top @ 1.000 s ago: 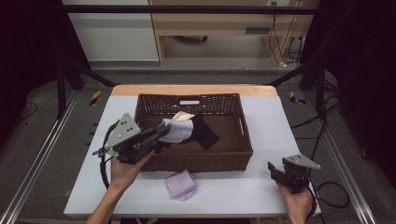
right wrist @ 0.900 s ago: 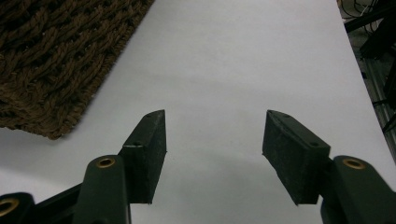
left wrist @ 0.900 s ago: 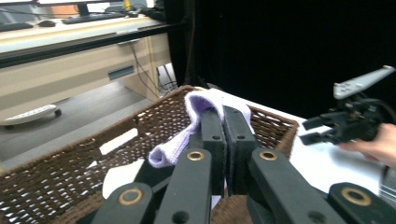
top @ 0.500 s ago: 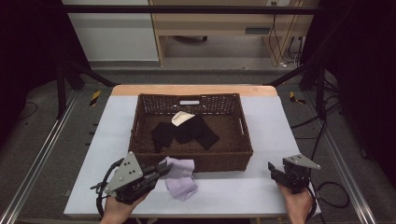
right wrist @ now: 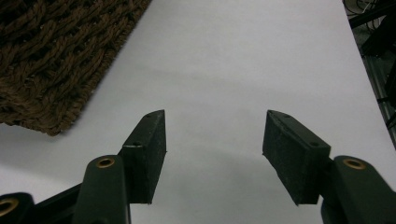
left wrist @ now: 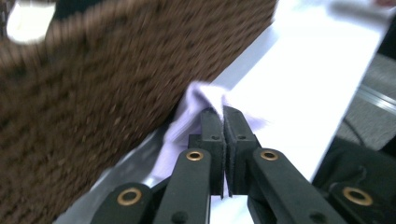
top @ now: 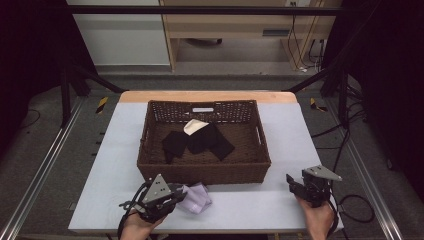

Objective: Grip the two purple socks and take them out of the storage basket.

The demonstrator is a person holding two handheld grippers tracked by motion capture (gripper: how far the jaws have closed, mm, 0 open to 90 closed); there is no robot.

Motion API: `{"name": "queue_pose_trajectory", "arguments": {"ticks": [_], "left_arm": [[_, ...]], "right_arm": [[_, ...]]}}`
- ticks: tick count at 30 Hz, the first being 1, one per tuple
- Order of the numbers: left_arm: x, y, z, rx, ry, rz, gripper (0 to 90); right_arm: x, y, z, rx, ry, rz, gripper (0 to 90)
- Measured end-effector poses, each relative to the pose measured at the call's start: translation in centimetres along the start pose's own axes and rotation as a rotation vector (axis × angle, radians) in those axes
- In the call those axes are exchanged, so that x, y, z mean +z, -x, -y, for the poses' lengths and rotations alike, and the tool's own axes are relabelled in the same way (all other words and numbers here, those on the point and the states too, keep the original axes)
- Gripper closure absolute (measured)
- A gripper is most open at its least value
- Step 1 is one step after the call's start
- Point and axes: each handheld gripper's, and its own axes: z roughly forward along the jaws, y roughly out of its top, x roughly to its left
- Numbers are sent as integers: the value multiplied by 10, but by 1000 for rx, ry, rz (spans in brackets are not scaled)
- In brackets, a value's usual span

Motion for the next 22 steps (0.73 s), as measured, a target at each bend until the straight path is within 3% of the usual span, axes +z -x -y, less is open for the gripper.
{"name": "queue_pose_trajectory", "arguments": {"ticks": [2, 4, 6, 8, 14, 22], "left_arm": [[9, -7, 4, -37, -41, -9, 788], [13, -12, 6, -67, -80, -25, 598], [13, -14, 7, -96, -90, -46, 418], [9, -17, 8, -122, -79, -53, 320], [-14, -25, 15, -162, -11, -87, 218], [-27, -42, 40, -204, -43, -182, 206]], "right_arm": [[1, -1, 0, -1, -4, -2, 397], [1, -1, 0, 1, -9, -6, 396], [2, -1, 0, -3, -11, -10, 394], [2, -1, 0, -5, -14, -11, 392], [1, 0, 1, 2, -15, -9, 374], [0, 1, 1, 14, -14, -8, 364]]}}
